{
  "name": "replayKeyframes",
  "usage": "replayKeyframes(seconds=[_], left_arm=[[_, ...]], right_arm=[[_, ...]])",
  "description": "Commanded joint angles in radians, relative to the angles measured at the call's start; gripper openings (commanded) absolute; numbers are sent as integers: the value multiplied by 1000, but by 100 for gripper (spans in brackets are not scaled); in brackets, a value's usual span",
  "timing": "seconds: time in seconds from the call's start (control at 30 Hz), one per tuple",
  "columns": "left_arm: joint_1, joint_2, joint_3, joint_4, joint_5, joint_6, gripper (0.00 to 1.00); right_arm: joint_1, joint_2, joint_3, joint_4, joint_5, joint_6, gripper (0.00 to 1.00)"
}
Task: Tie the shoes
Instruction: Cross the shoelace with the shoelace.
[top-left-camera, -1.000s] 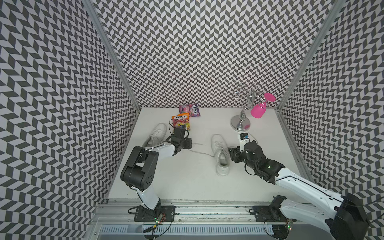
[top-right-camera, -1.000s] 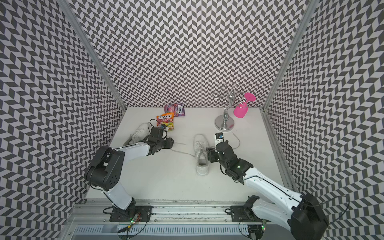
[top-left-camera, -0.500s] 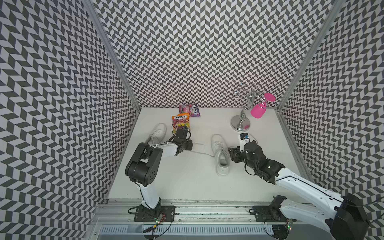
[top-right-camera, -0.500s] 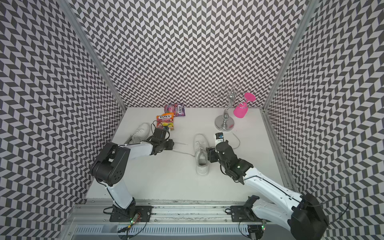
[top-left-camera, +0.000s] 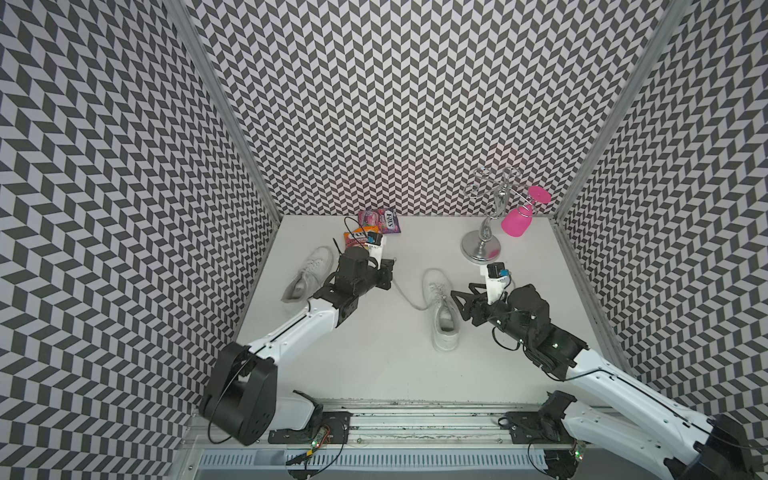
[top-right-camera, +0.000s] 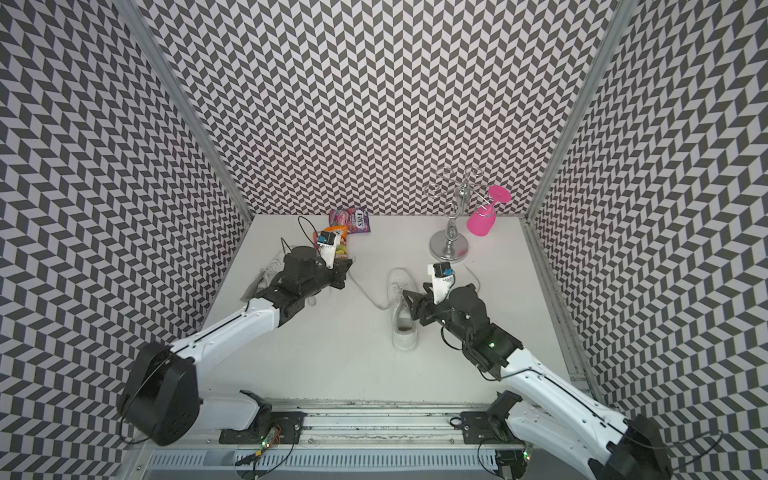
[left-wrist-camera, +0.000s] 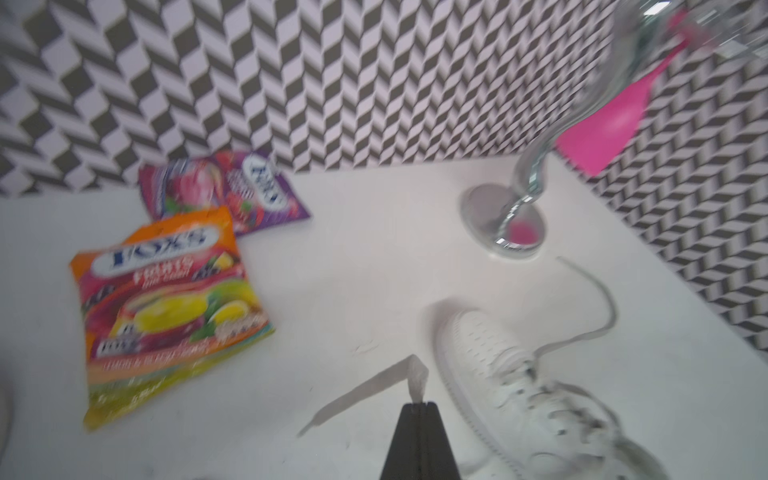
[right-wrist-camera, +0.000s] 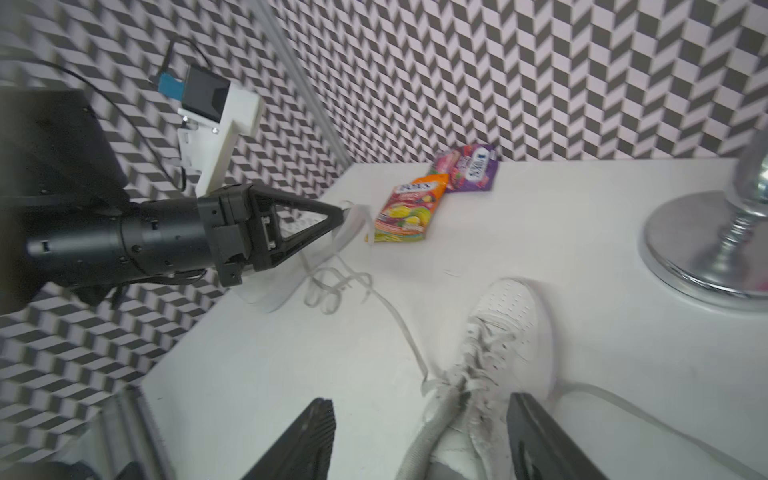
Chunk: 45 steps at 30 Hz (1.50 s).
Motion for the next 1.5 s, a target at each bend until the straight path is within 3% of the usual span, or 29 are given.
replayKeyframes(seconds=[0.0, 0.23, 0.67, 0.9, 1.13, 1.2, 1.27, 1.47], left_arm=[[-2, -49, -27, 67, 194, 8, 1], [-15, -77, 5, 83, 367, -60, 1], [-17, -63, 30, 103, 420, -120, 1], [-17, -48, 55, 89, 416, -123, 1], [-15, -31, 73, 100, 436, -129, 4], [-15, -35, 75, 108, 445, -130, 6], [-13, -40, 72, 121, 461, -135, 9], [8, -84, 39, 166, 471, -147, 25]], right_arm=[[-2, 1, -33, 259, -242, -18, 71], [1, 175, 51, 342, -390, -62, 62], [16, 473, 199, 503, -427, -101, 52], [21, 554, 234, 545, -474, -75, 49], [22, 567, 250, 548, -459, -62, 28], [22, 555, 249, 543, -437, -56, 18], [21, 540, 259, 507, -409, -58, 2], [16, 449, 240, 440, -317, -17, 0]])
